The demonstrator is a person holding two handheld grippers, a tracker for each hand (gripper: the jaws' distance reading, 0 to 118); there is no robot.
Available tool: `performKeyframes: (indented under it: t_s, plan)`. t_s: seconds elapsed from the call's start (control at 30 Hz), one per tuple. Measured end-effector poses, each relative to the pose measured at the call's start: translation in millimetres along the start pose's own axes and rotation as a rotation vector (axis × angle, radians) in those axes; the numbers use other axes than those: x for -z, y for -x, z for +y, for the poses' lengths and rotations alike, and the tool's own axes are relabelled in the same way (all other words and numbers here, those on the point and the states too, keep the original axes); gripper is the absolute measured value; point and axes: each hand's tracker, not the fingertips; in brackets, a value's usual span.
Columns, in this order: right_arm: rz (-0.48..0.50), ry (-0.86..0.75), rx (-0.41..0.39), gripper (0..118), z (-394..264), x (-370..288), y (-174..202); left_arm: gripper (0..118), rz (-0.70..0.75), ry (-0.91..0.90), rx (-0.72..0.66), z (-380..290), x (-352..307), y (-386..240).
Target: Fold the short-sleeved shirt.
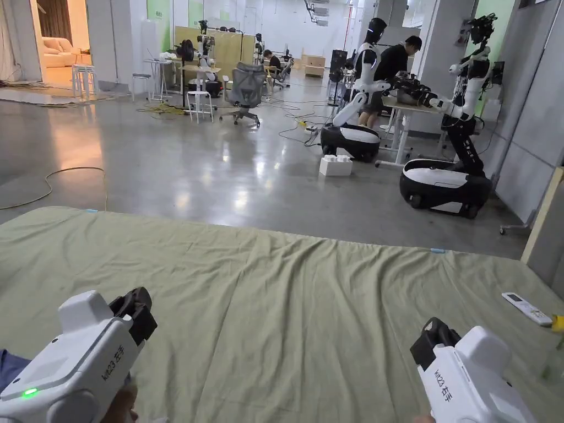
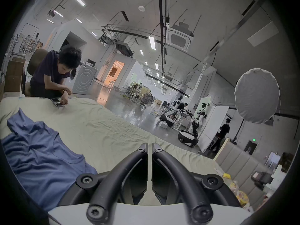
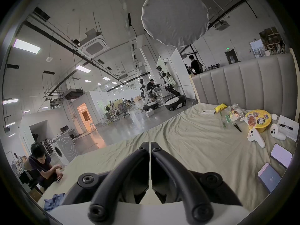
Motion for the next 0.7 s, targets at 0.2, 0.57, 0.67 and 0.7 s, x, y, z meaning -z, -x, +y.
performKeyframes:
  t_s: [0.2,0.57,0.67,0.7]
  plan:
    - [0.130,-0.134,-1.102,2,-15,7,56,4,0.054,0.063,1.020,-26,5,-46]
    - [0.120,-0.115,-1.503,2,-43,14,57,4,0.072,0.020,1.338,-38,5,-42]
    - [0.120,-0.048,-1.197,2,-30,16,55,4,0.060,0.049,1.002,-24,5,-40]
    - [0.117,-0.022,-1.096,2,-26,17,53,4,0.041,0.049,0.895,-20,4,-38]
